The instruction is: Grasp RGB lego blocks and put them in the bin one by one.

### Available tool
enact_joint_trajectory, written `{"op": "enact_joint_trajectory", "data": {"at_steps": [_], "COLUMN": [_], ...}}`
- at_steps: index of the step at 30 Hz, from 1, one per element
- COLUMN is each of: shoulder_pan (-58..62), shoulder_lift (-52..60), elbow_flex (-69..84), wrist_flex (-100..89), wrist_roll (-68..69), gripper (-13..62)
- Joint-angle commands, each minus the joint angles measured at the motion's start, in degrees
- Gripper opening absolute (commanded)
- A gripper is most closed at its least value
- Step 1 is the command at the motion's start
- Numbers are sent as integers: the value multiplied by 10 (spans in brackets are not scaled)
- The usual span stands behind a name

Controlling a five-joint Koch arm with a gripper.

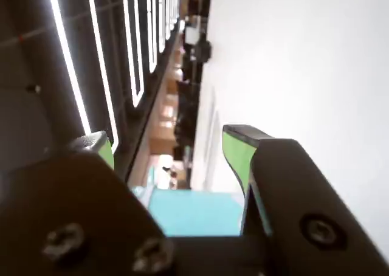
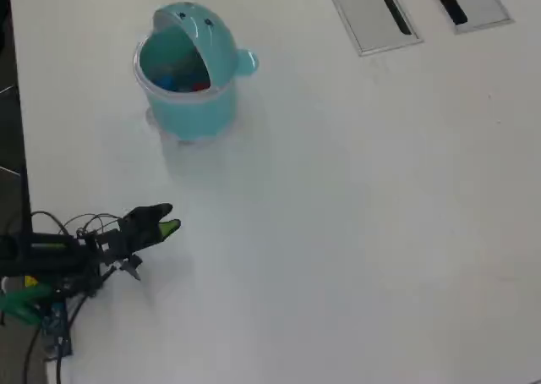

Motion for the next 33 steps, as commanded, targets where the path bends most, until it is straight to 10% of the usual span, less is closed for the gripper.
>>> {"op": "enact_joint_trajectory", "data": {"at_steps": [1, 33], "shoulder_pan": [0, 13], "shoulder_lift": [33, 28], "elbow_flex": [44, 46], "wrist_flex": [-50, 296], "wrist_roll": [11, 43], "gripper": [345, 348]}}
